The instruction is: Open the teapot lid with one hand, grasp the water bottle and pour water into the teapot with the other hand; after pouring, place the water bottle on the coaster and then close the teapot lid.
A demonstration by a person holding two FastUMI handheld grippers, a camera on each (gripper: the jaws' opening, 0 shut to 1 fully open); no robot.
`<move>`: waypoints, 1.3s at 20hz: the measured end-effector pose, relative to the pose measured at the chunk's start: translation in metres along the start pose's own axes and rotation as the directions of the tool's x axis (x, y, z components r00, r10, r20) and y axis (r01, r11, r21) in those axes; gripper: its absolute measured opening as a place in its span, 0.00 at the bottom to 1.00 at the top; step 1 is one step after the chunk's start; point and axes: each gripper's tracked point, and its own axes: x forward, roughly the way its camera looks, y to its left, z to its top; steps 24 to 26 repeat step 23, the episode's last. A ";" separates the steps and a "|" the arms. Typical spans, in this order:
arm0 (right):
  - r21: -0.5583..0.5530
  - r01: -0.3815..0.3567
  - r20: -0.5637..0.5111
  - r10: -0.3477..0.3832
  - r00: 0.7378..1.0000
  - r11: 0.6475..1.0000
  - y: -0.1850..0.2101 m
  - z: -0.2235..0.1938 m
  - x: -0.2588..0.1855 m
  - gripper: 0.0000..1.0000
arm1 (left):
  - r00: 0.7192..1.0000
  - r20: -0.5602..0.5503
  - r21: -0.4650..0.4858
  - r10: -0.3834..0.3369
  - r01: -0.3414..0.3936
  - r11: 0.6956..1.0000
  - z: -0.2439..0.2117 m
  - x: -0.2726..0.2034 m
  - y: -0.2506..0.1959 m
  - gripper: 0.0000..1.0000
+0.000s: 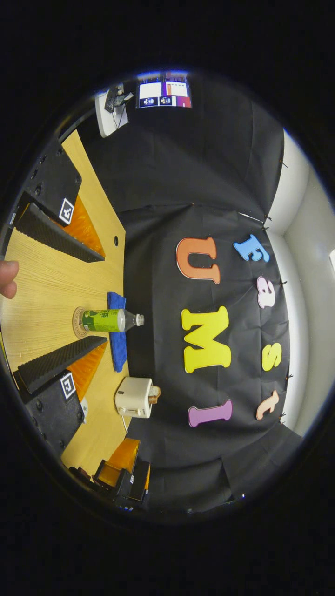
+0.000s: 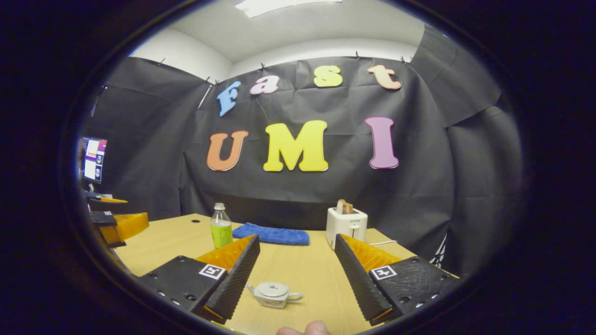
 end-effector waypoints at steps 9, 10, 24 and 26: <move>0.029 0.031 0.006 -0.032 0.999 0.999 -0.001 -0.010 -0.053 0.96 | 1.000 0.026 0.007 0.010 -0.010 1.000 -0.004 -0.034 -0.023 0.99; 0.028 0.036 0.010 -0.036 0.999 0.999 -0.001 -0.008 -0.053 0.96 | 0.999 0.041 0.009 0.008 -0.008 1.000 0.001 -0.034 -0.024 0.99; -0.026 0.032 0.005 -0.032 0.999 0.999 0.023 -0.010 -0.047 0.96 | 0.999 0.038 -0.031 -0.006 0.008 0.999 -0.001 -0.033 -0.019 0.99; -0.026 0.032 0.005 -0.032 0.999 0.999 0.023 -0.010 -0.047 0.96 | 0.999 0.038 -0.031 -0.006 0.008 0.999 -0.001 -0.033 -0.019 0.99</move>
